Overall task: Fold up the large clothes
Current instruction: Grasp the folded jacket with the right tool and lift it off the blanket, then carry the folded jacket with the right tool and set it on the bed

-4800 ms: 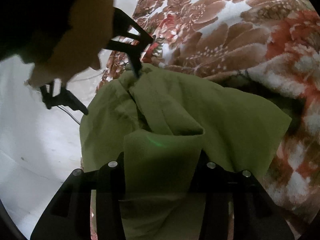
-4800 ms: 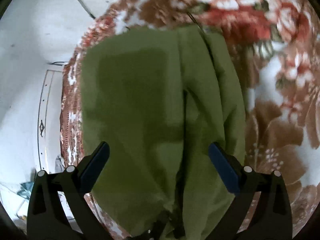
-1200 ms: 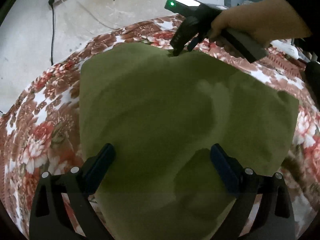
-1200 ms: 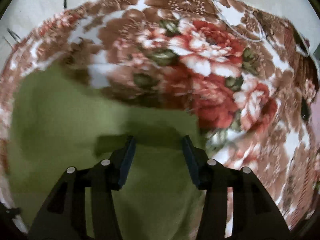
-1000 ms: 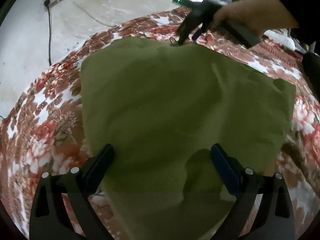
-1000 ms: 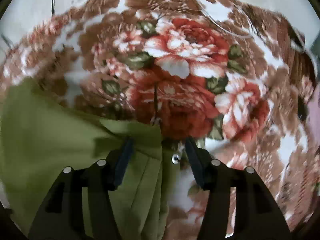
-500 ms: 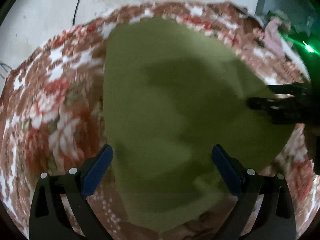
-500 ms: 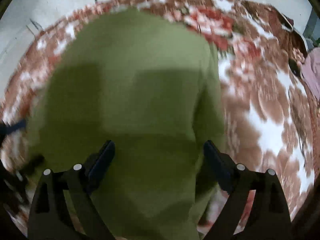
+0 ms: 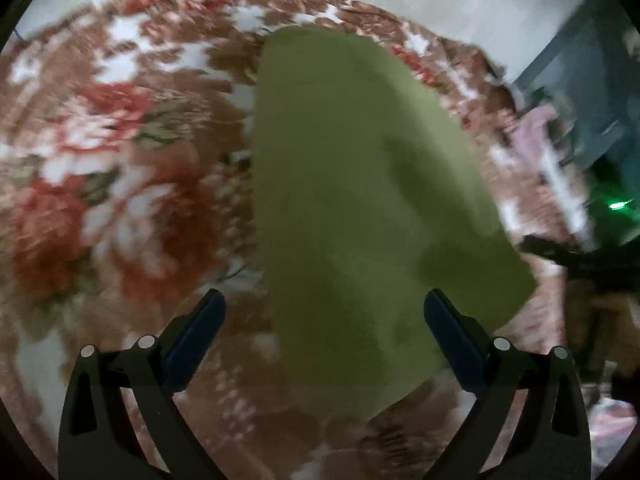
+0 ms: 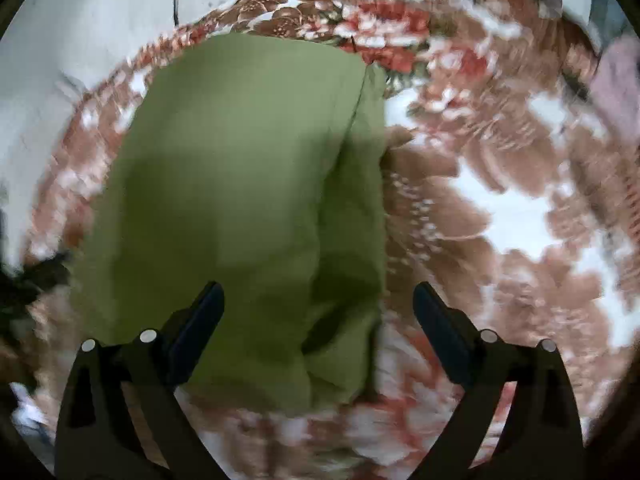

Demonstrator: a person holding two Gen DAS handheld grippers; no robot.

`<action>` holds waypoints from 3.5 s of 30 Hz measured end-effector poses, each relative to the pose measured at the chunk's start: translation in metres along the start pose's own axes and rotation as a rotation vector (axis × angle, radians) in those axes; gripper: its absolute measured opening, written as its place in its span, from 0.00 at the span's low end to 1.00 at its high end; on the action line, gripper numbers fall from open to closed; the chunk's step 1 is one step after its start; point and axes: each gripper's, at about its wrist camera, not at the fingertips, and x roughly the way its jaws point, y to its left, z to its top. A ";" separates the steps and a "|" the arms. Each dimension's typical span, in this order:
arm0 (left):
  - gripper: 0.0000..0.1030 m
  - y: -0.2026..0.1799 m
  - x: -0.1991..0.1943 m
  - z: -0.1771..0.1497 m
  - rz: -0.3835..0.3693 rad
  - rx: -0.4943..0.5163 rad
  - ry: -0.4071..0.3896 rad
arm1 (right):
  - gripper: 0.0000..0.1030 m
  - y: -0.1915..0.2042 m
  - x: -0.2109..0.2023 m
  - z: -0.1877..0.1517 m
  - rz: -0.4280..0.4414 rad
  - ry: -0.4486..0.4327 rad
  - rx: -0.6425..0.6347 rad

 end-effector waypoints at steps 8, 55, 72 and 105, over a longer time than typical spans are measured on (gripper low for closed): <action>0.95 0.015 0.055 0.050 -0.131 0.041 0.143 | 0.91 -0.033 0.050 0.046 0.114 0.102 0.102; 0.24 -0.142 -0.037 0.117 -0.424 0.218 0.086 | 0.13 -0.016 -0.107 0.031 0.406 -0.042 0.181; 0.24 -0.558 0.041 0.024 -0.805 0.684 0.394 | 0.13 -0.293 -0.420 -0.241 0.099 -0.382 0.682; 0.89 -0.692 0.143 -0.076 -0.470 1.019 0.270 | 0.48 -0.428 -0.439 -0.436 -0.270 -0.433 0.764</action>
